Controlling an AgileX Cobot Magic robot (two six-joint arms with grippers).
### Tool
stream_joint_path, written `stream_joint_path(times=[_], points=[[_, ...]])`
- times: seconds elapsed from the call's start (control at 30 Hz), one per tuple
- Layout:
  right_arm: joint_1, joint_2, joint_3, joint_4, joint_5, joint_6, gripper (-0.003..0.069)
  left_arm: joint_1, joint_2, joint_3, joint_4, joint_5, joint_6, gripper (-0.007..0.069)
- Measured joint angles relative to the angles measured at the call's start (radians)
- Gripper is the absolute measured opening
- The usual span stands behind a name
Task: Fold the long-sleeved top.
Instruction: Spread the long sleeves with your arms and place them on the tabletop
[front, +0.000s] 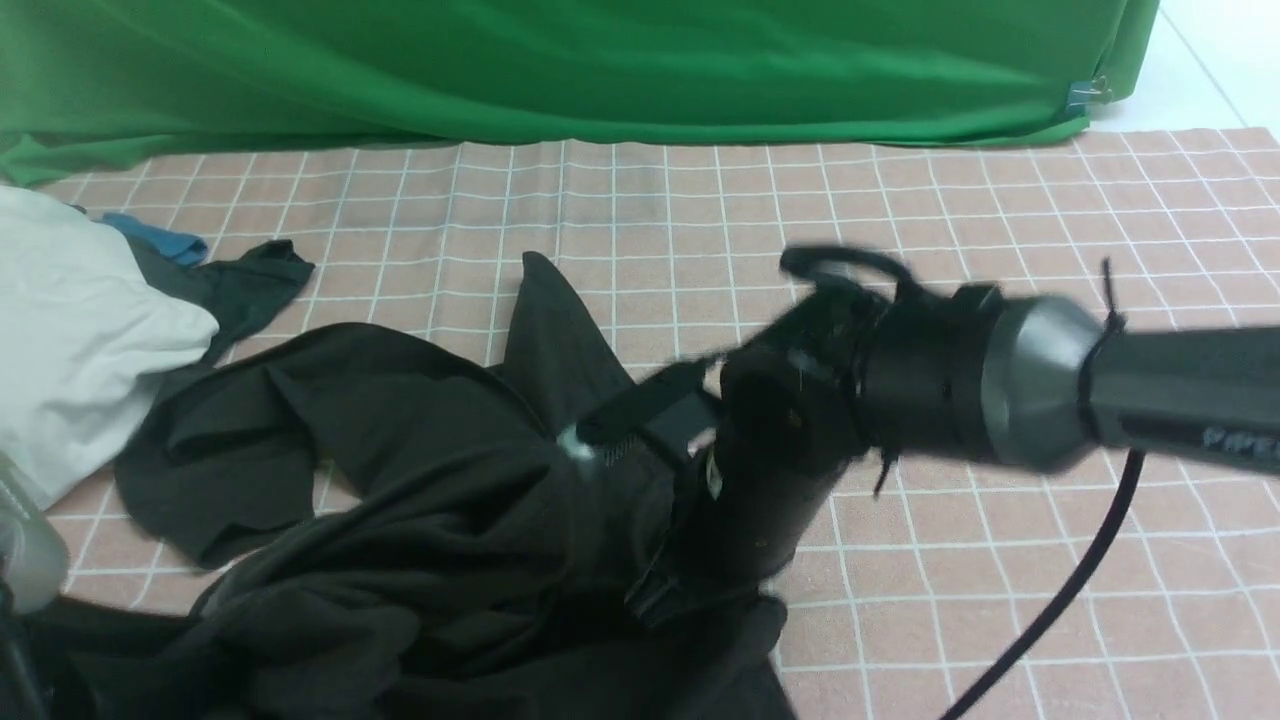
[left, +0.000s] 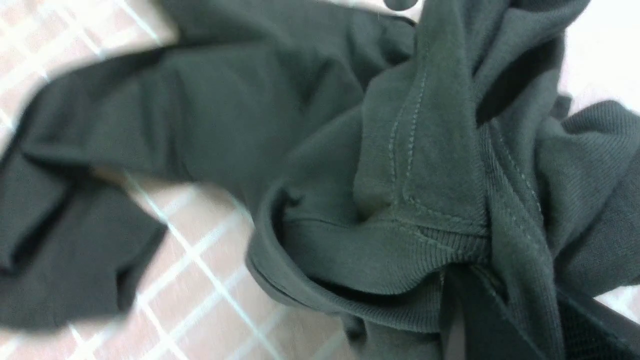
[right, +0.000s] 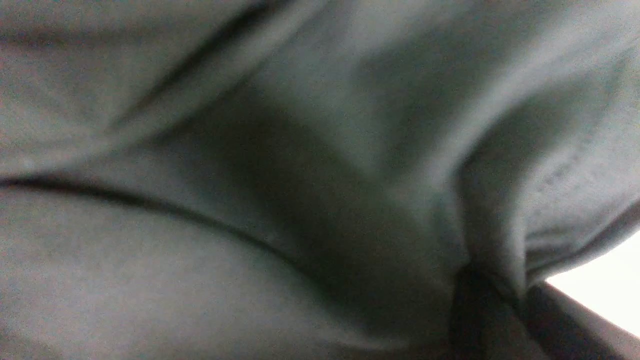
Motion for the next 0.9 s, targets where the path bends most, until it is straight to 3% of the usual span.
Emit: stream_joint_path(times=[0.23, 0.4, 0.53, 0.73, 0.83, 0.9], points=[[-0.104, -0.039, -0.339, -0.063, 0.078, -0.055, 0.0067, 0.0, 0.061, -0.078, 0.14, -0.06, -0.14, 0.0069], [-0.163, -0.006, -0.615, -0.07, 0.052, -0.09, 0.0067, 0.0, 0.097, -0.159, 0.137, -0.092, -0.17, 0.0069], [-0.182, 0.031, -0.741, -0.069, 0.053, -0.119, 0.0067, 0.0, 0.123, -0.153, 0.082, -0.092, -0.172, 0.0069], [-0.197, 0.078, -0.762, -0.065, 0.067, -0.156, 0.0067, 0.0, 0.138, -0.056, -0.021, -0.15, -0.166, 0.0069], [-0.206, 0.102, -0.764, -0.063, 0.06, -0.184, 0.0067, 0.0, 0.139, -0.006, -0.08, -0.199, -0.121, 0.0069], [-0.225, 0.137, -0.764, -0.055, 0.022, -0.217, 0.0067, 0.0, 0.164, 0.066, -0.212, -0.252, -0.005, 0.0069]])
